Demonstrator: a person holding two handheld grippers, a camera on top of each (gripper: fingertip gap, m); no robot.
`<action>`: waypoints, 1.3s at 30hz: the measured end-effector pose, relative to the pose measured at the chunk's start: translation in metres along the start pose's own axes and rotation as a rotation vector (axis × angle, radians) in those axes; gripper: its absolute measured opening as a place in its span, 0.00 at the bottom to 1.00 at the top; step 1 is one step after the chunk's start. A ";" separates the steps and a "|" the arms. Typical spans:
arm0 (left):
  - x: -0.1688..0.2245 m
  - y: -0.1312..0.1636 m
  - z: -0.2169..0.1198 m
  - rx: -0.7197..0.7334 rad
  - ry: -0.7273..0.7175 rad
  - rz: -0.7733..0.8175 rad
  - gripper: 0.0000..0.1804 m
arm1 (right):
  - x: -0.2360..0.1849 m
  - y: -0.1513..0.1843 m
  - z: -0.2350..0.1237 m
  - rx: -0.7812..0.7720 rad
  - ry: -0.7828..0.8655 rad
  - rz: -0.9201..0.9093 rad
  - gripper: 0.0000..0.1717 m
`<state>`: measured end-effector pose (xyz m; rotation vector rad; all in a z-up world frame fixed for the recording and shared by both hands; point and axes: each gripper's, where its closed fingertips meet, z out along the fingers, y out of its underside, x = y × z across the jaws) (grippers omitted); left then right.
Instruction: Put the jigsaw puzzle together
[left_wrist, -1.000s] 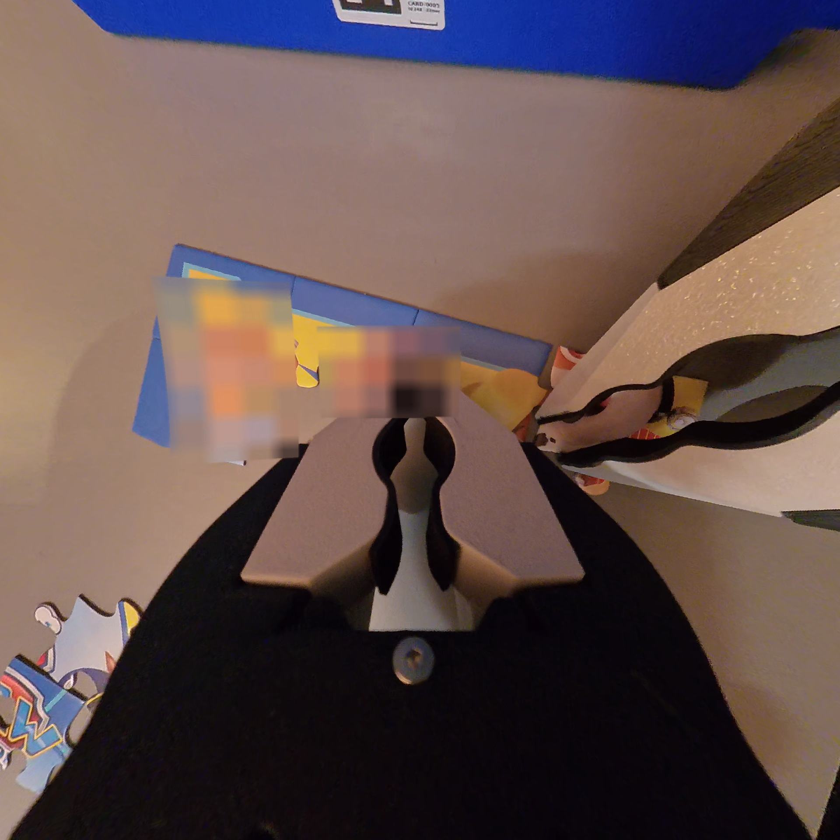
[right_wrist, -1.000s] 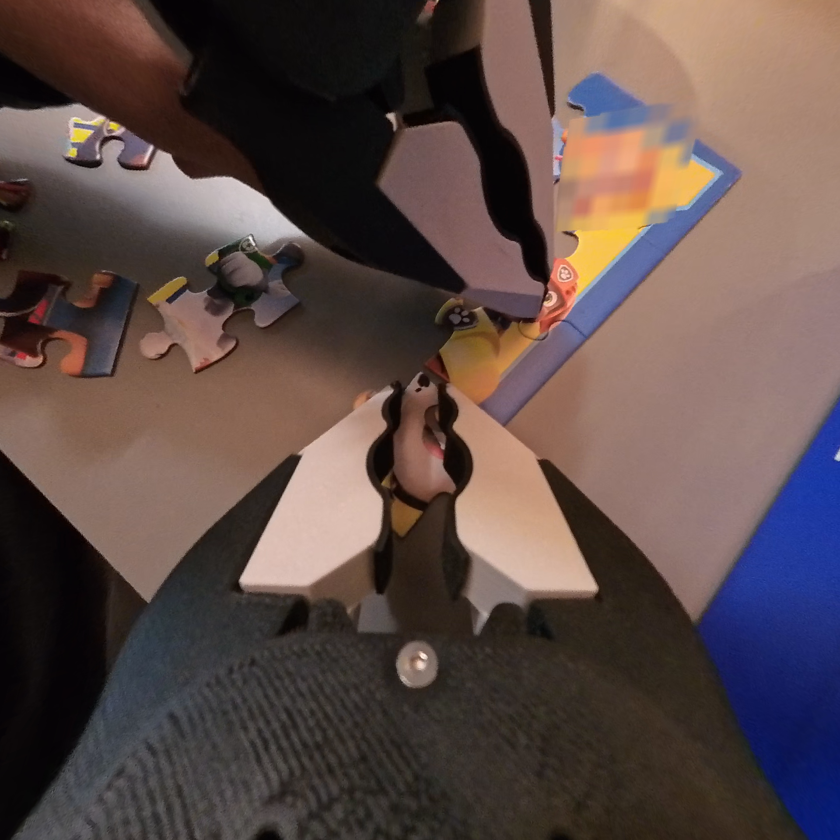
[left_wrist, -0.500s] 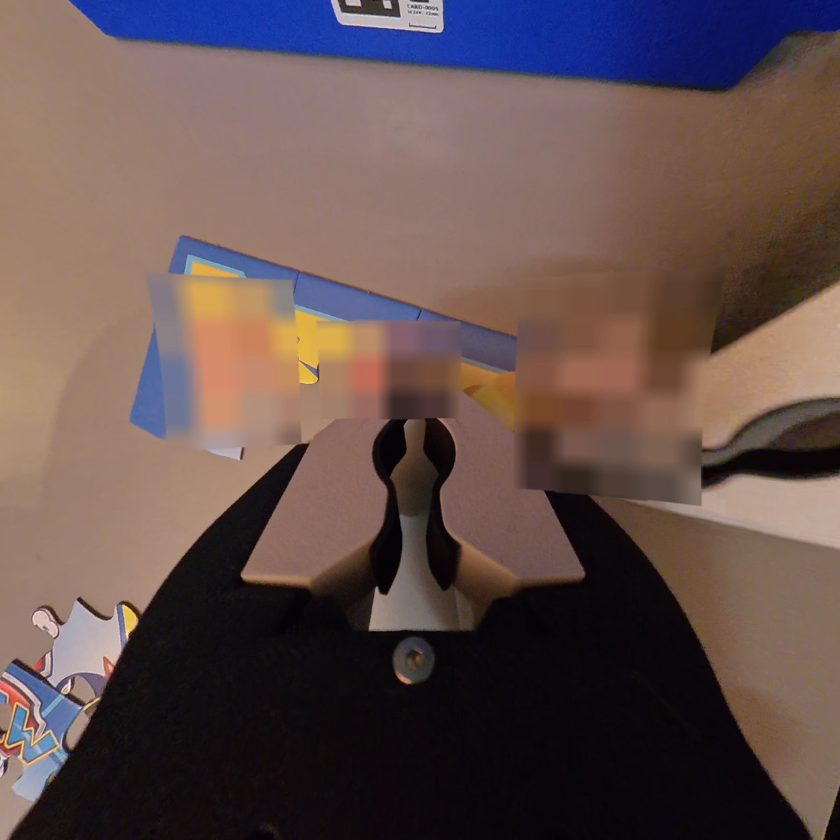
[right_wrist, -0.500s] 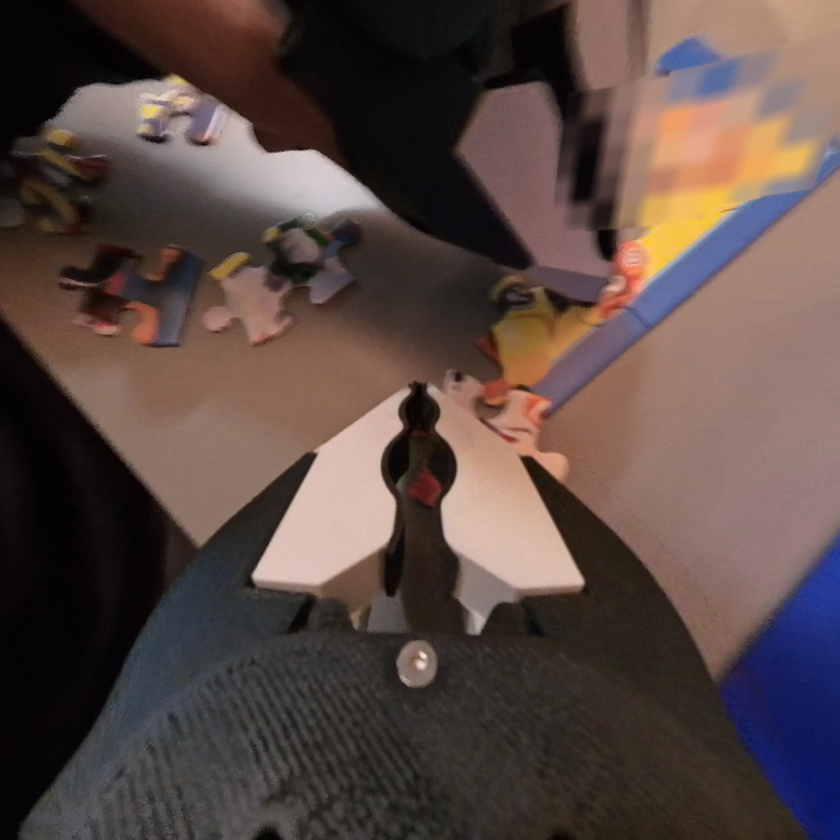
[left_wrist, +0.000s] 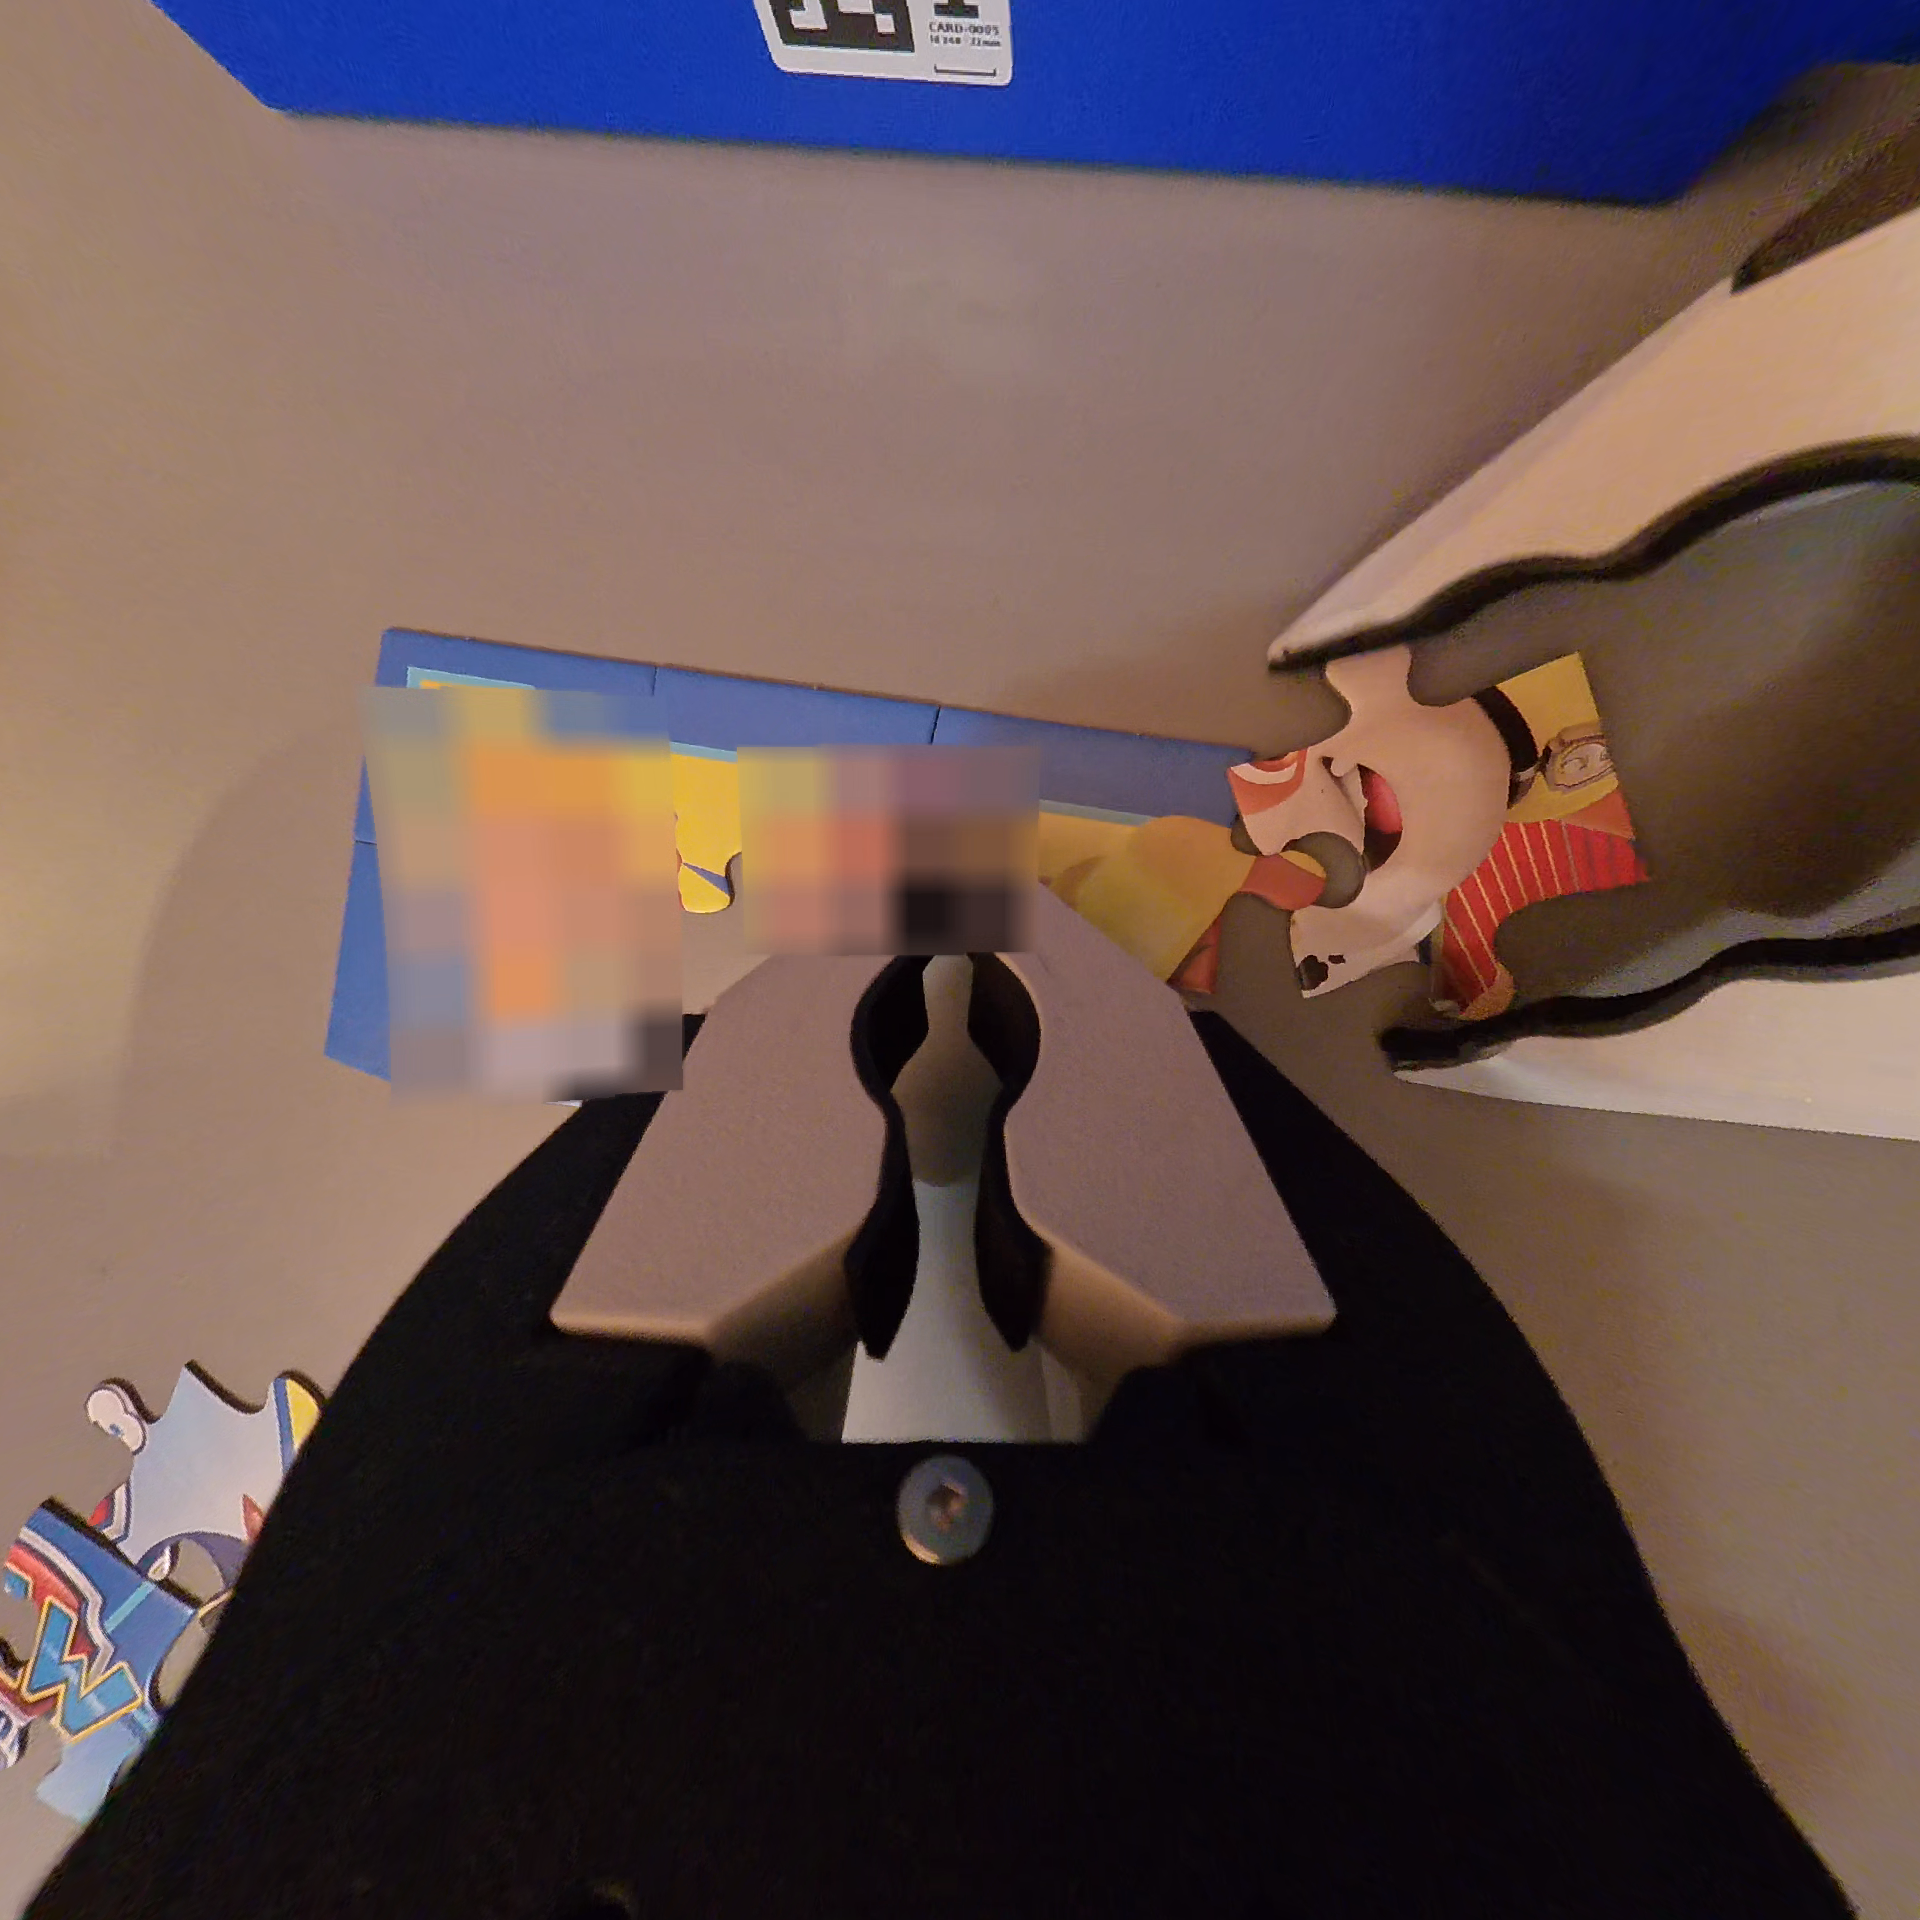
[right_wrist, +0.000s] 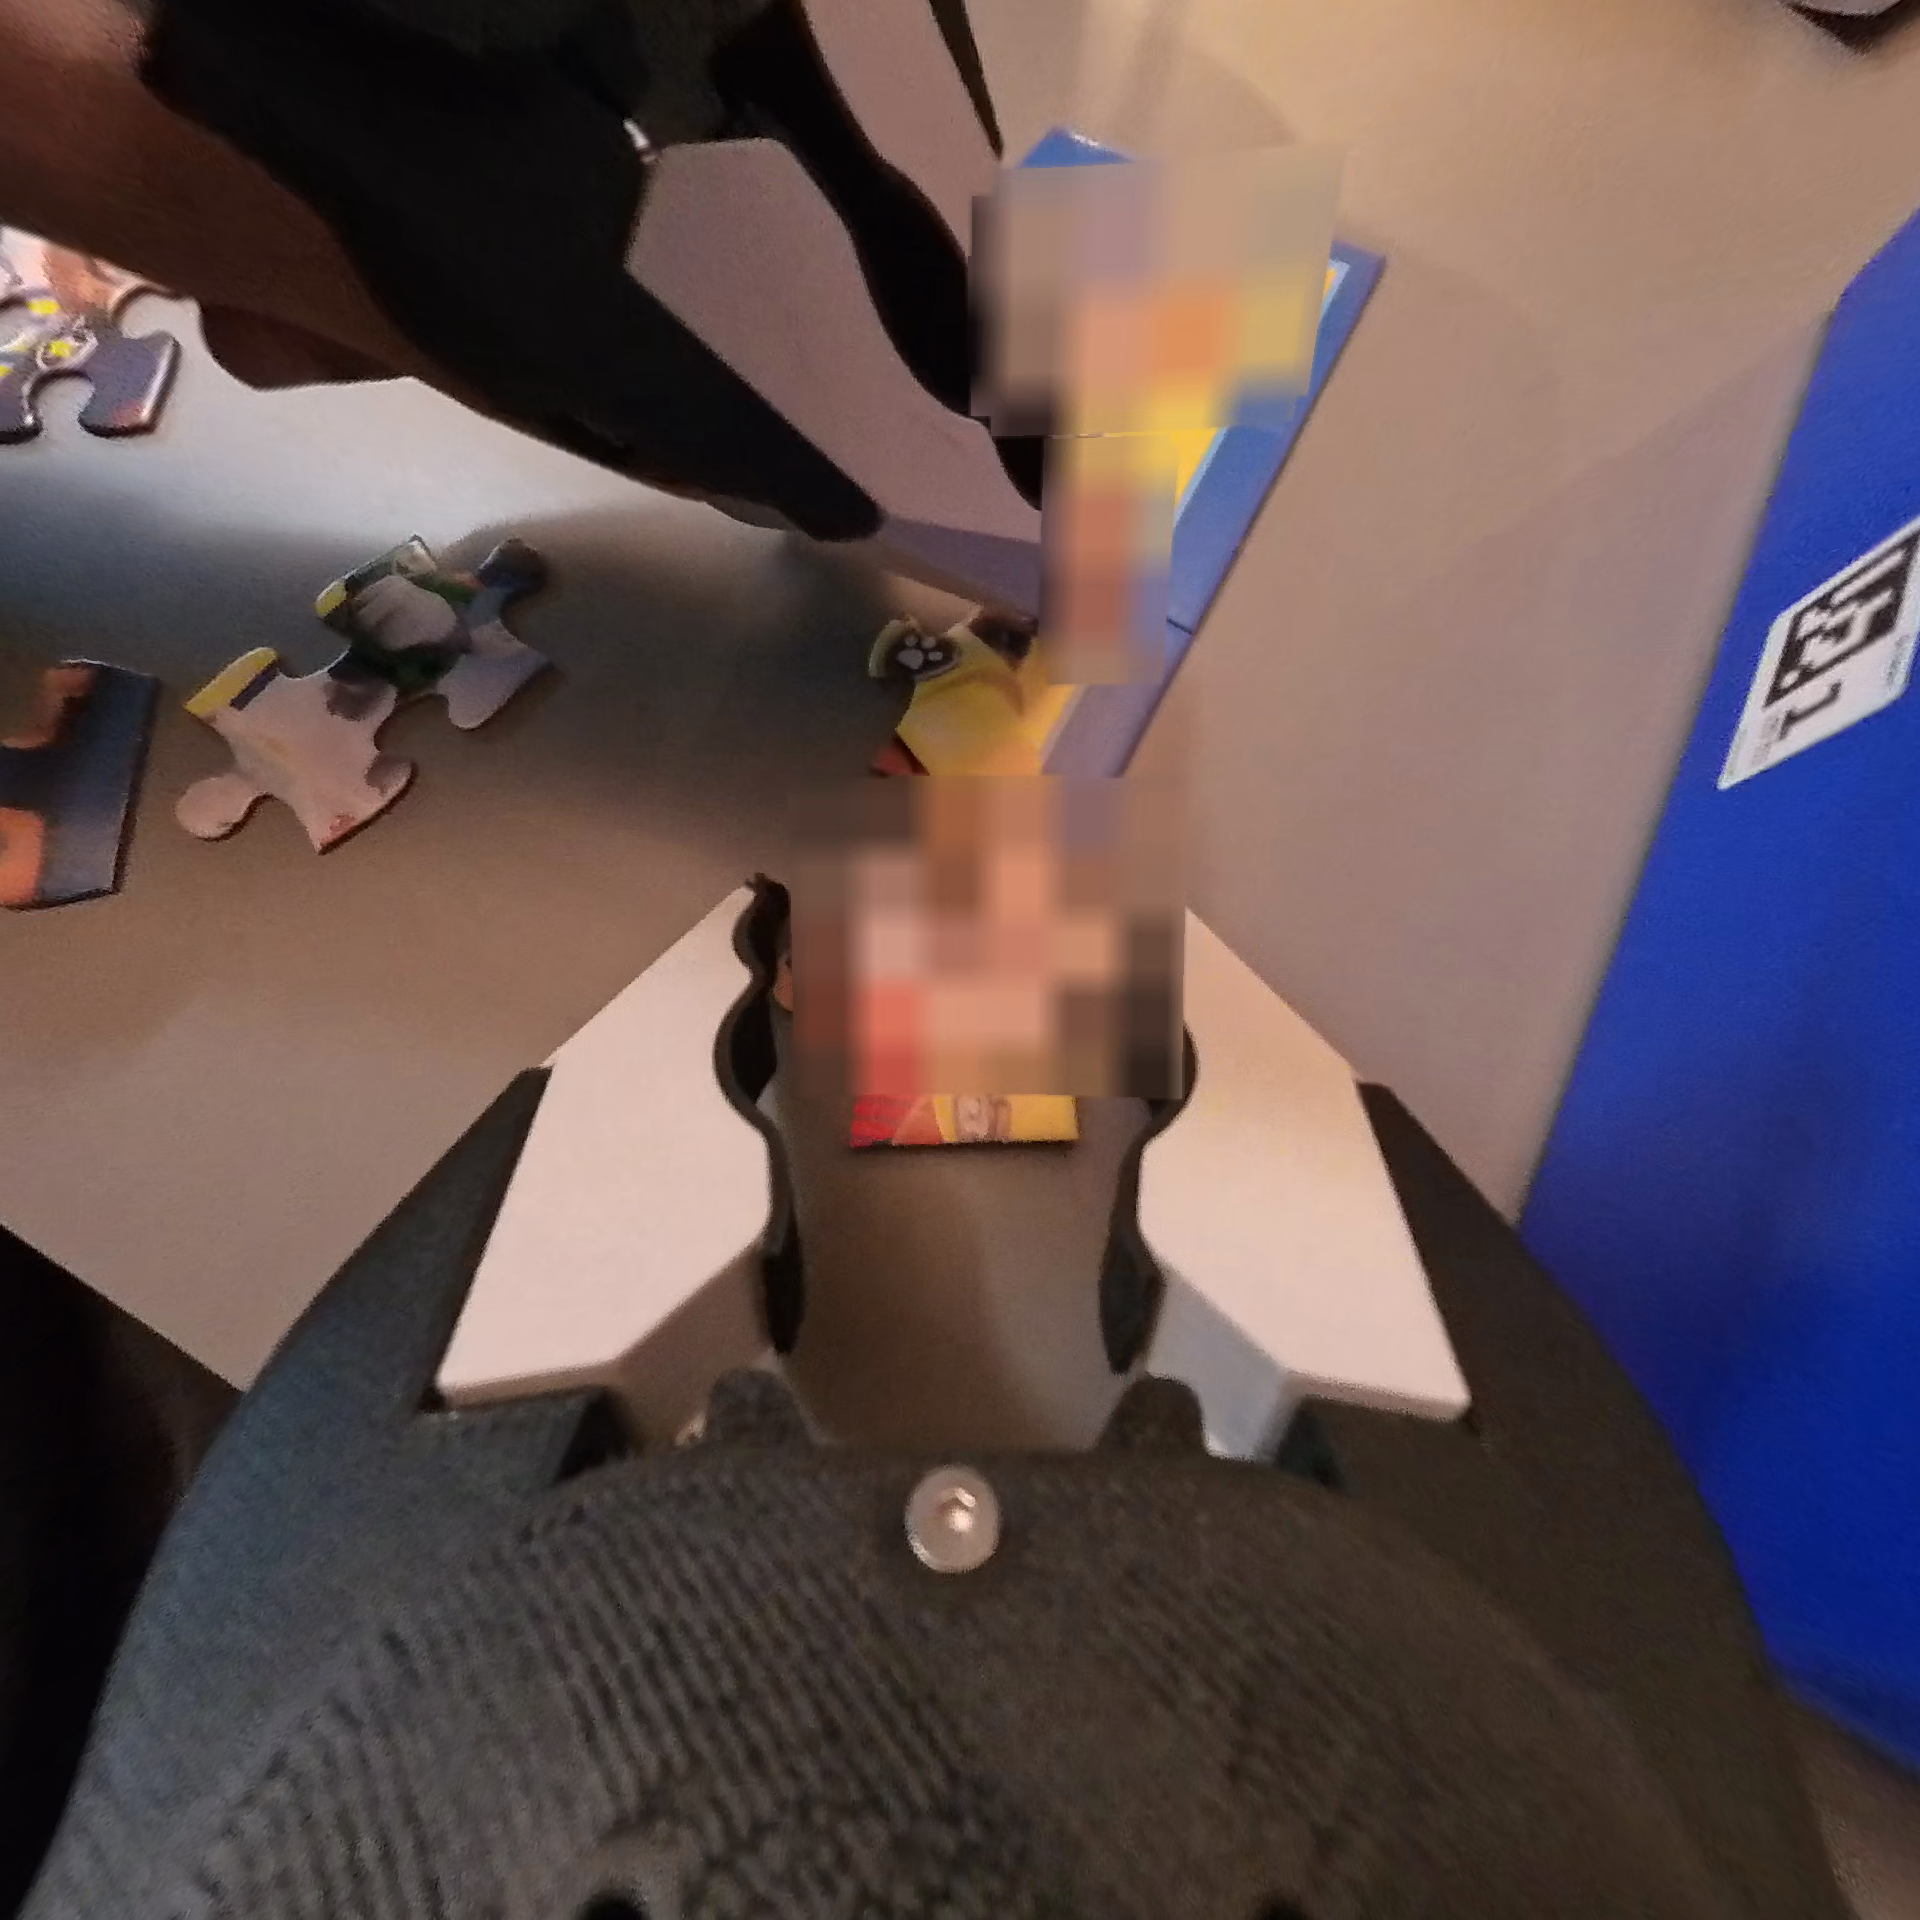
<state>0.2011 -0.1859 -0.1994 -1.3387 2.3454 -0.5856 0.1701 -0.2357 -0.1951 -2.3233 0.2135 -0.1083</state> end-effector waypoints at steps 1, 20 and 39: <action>0.000 0.000 0.000 0.001 0.001 -0.002 0.02 | -0.002 0.000 0.000 -0.009 -0.008 0.000 0.37; 0.000 0.000 0.000 0.009 0.001 -0.004 0.01 | -0.009 0.013 -0.015 -0.040 0.039 0.047 0.24; -0.071 0.064 -0.162 0.333 -0.112 -0.362 0.26 | -0.041 -0.034 -0.016 0.141 -0.112 0.040 0.23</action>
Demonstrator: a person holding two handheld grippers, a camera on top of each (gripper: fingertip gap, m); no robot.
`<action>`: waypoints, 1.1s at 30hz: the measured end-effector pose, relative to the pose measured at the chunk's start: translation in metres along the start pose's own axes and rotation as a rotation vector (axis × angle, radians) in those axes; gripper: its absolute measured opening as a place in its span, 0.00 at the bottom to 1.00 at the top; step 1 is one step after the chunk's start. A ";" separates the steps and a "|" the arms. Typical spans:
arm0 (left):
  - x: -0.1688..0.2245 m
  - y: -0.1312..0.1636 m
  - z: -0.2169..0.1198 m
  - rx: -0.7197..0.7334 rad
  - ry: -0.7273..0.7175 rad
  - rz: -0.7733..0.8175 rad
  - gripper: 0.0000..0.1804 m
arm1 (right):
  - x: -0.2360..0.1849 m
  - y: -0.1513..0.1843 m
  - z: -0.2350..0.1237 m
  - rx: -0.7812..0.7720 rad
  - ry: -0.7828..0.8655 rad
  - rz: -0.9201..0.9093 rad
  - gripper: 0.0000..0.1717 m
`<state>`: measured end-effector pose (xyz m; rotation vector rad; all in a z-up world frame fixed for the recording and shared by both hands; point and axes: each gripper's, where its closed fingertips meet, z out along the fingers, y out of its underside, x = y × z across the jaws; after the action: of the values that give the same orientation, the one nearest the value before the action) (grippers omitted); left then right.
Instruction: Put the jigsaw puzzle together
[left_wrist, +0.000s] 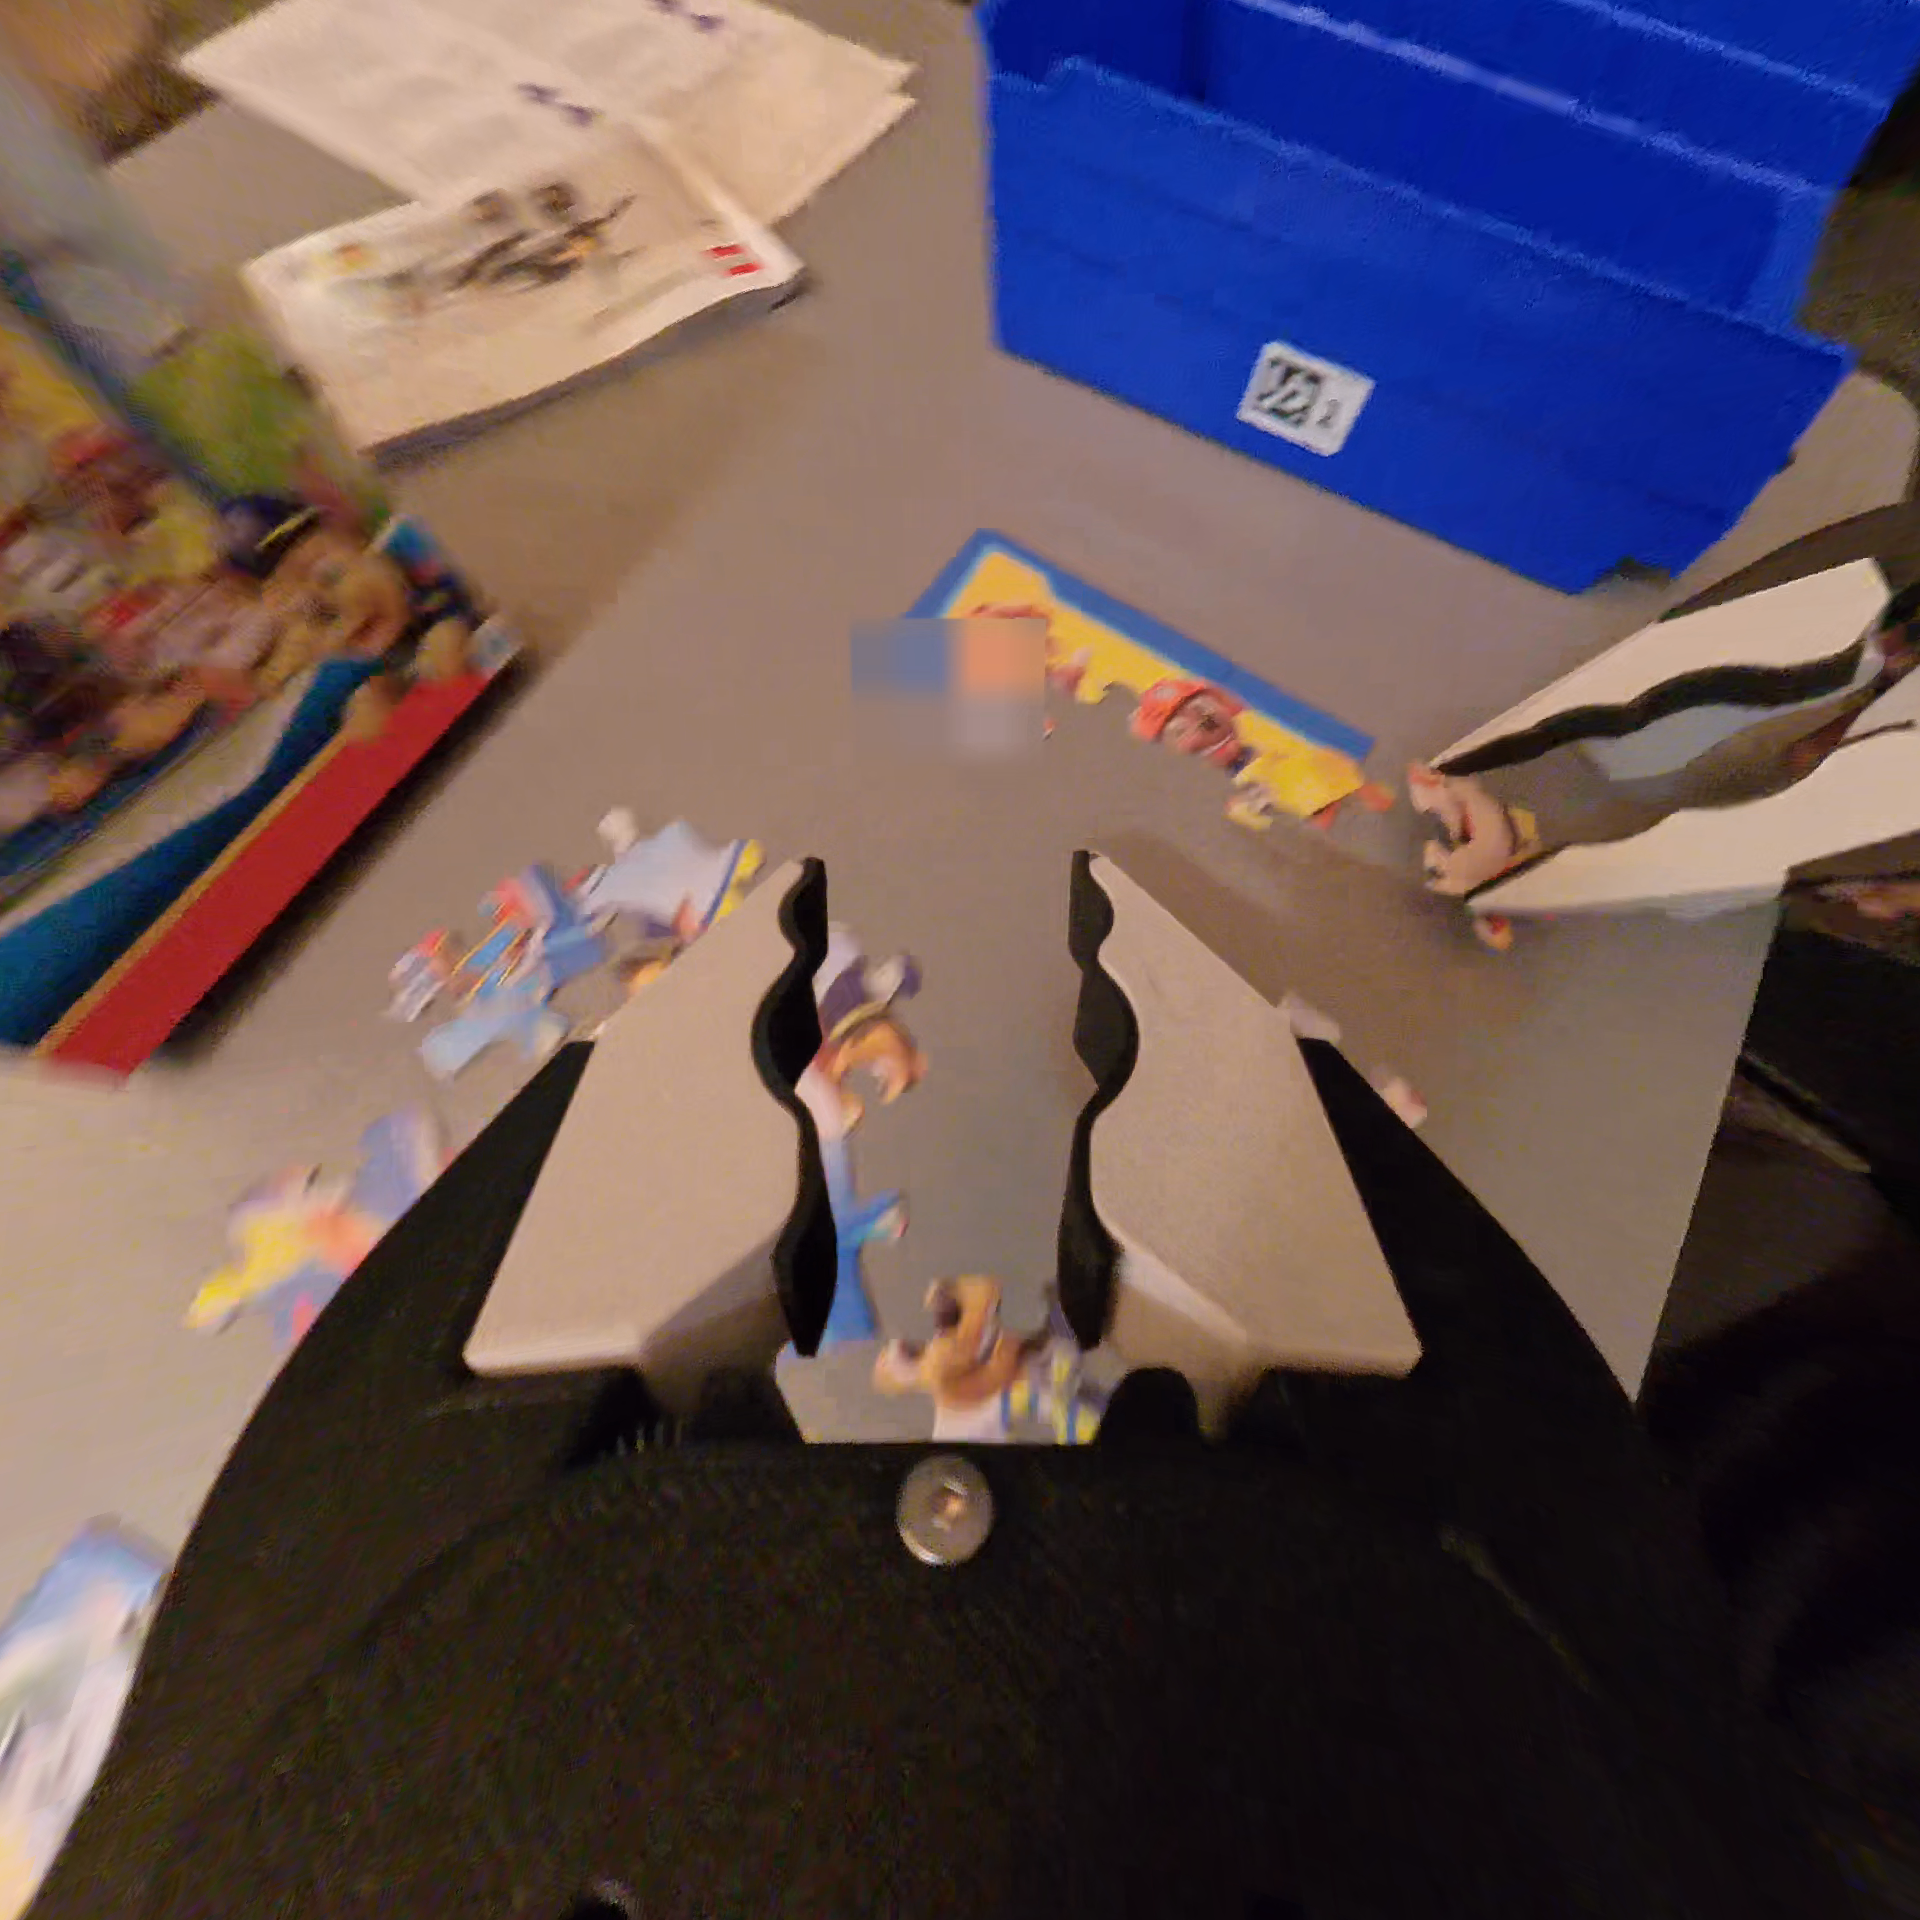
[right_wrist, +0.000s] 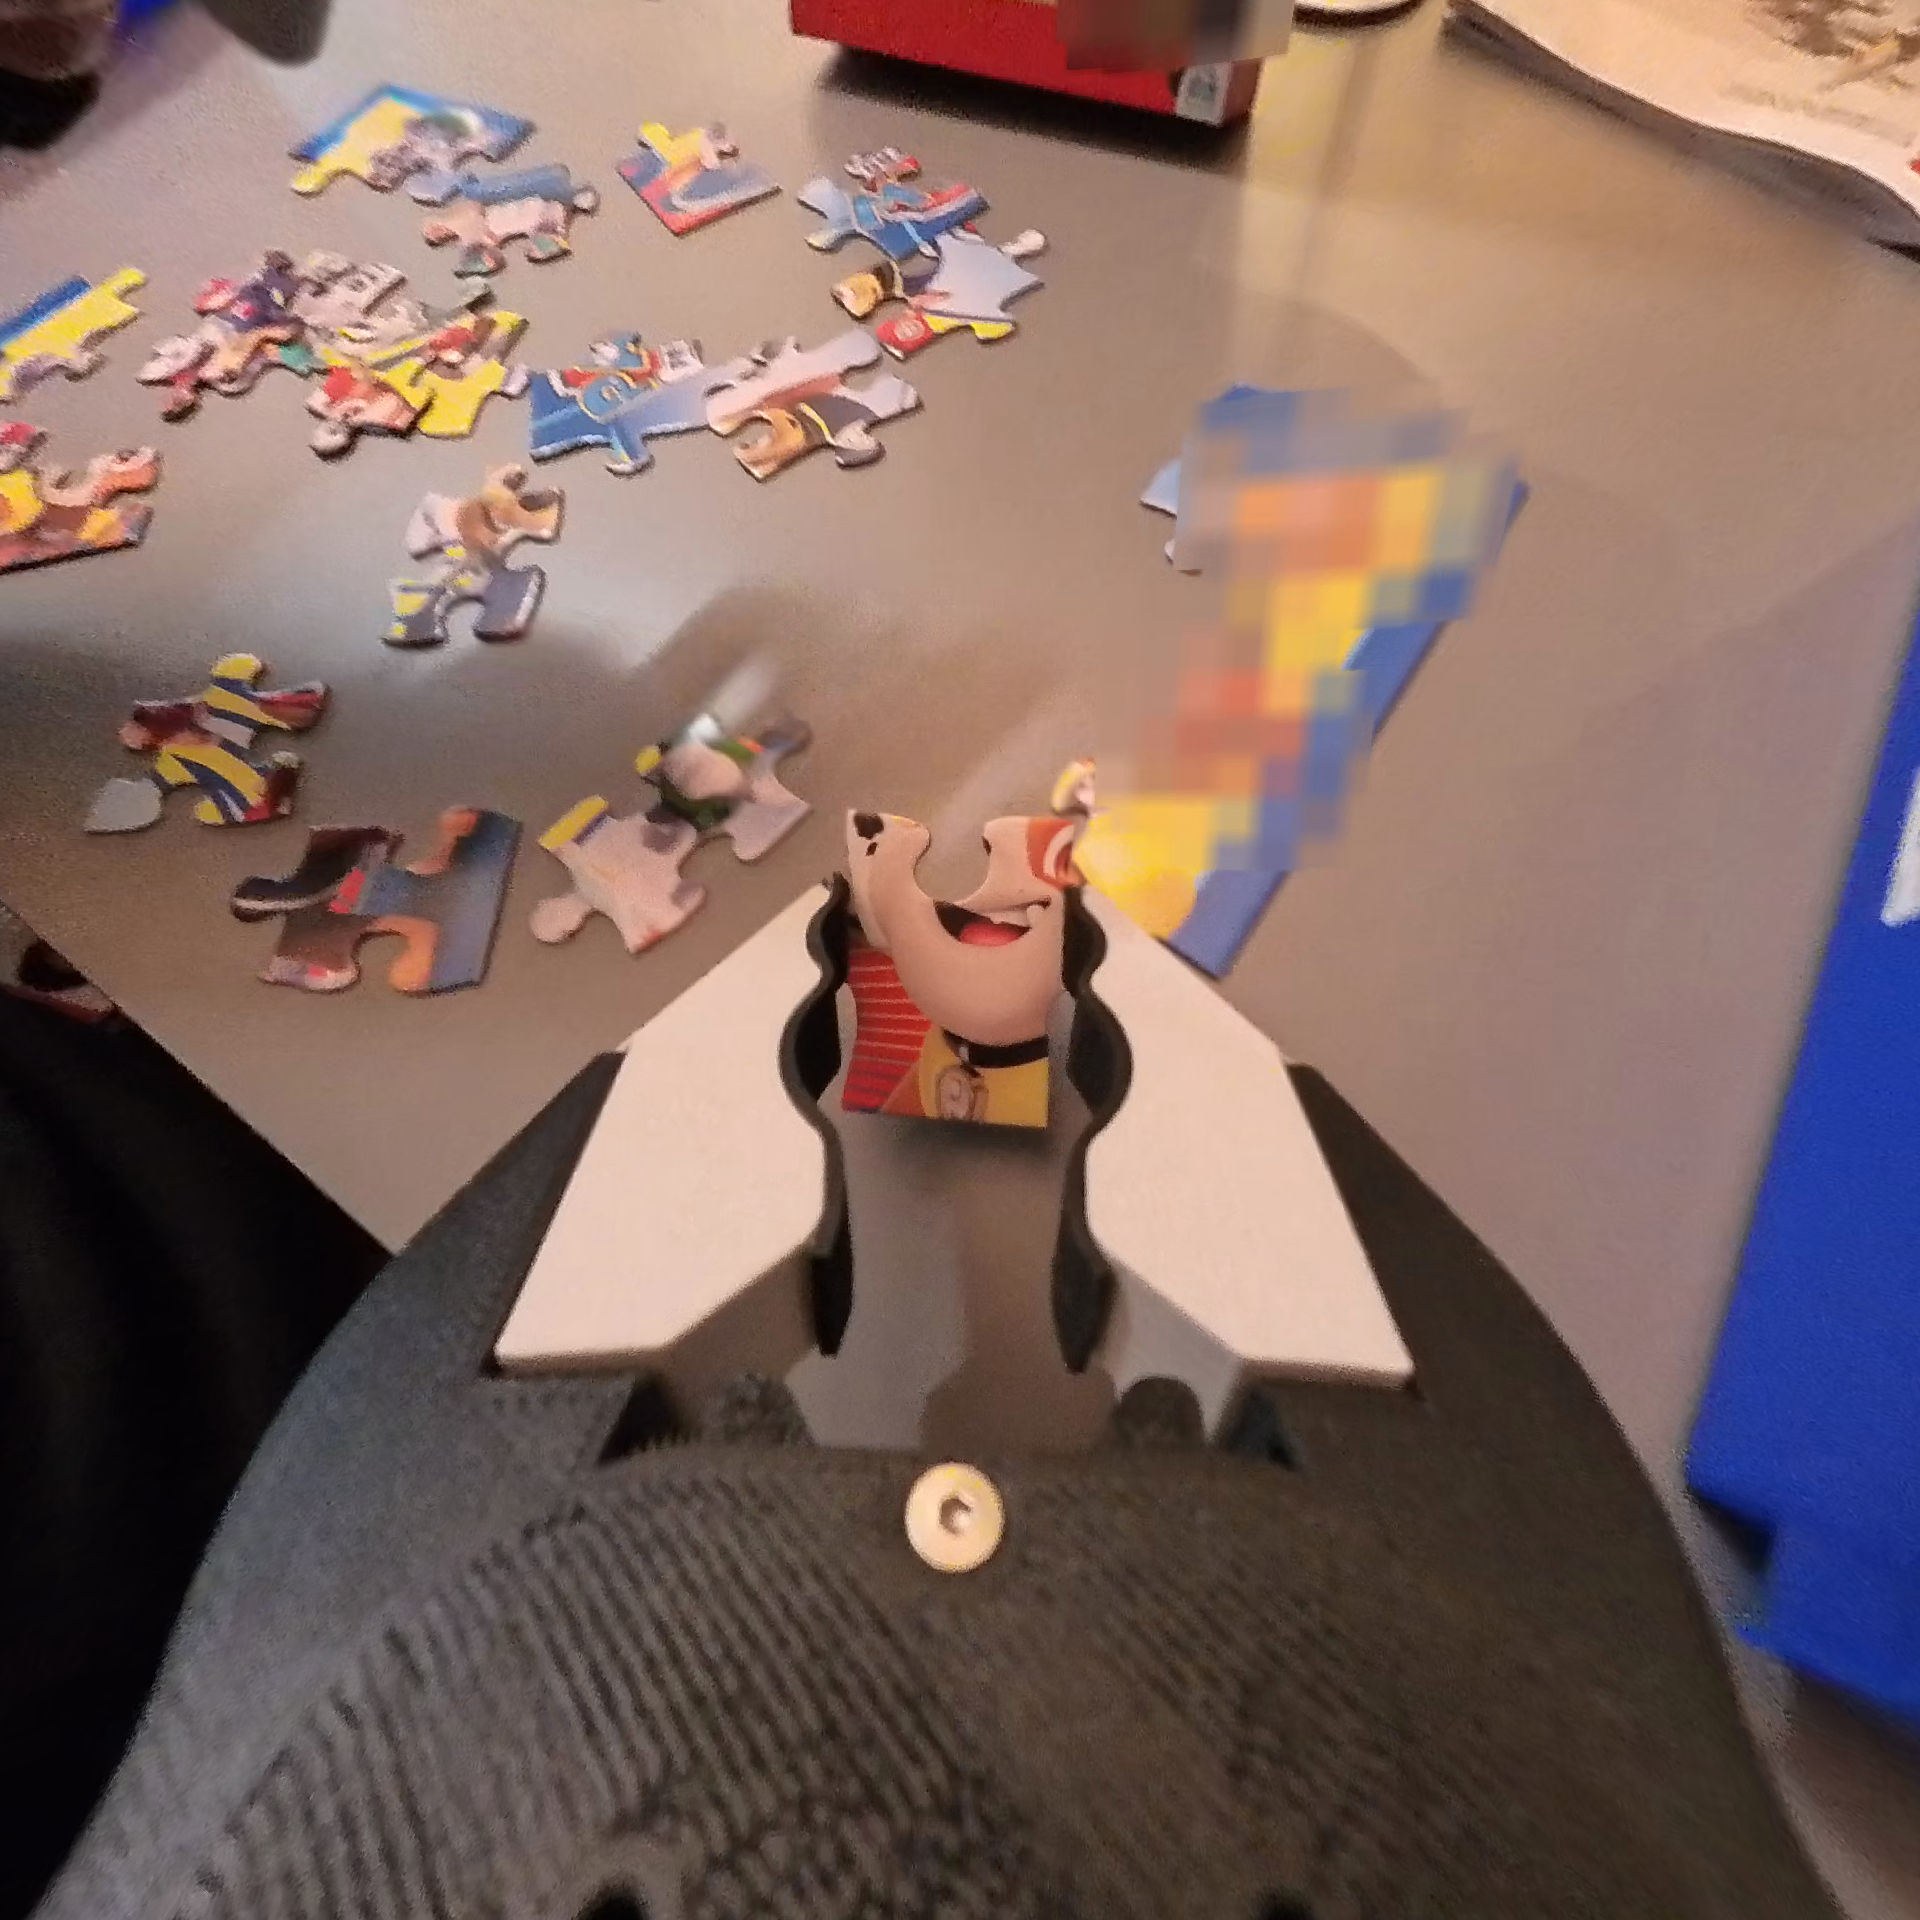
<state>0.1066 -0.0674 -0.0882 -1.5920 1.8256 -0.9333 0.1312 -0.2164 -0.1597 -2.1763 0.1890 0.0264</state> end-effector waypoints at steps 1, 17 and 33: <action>-0.012 0.012 -0.016 0.003 -0.034 -0.030 0.26 | -0.006 -0.005 0.004 0.011 -0.023 0.005 0.23; -0.039 0.148 -0.128 0.084 -0.202 -0.234 0.28 | -0.074 -0.052 0.114 -0.083 -0.022 -0.069 0.24; 0.010 0.152 -0.129 0.267 0.034 -0.306 0.45 | -0.059 -0.090 0.083 0.248 -0.097 -0.062 0.23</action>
<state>-0.0879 -0.0481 -0.1276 -1.7166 1.4288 -1.2870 0.0907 -0.0904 -0.1289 -1.9278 0.0654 0.0691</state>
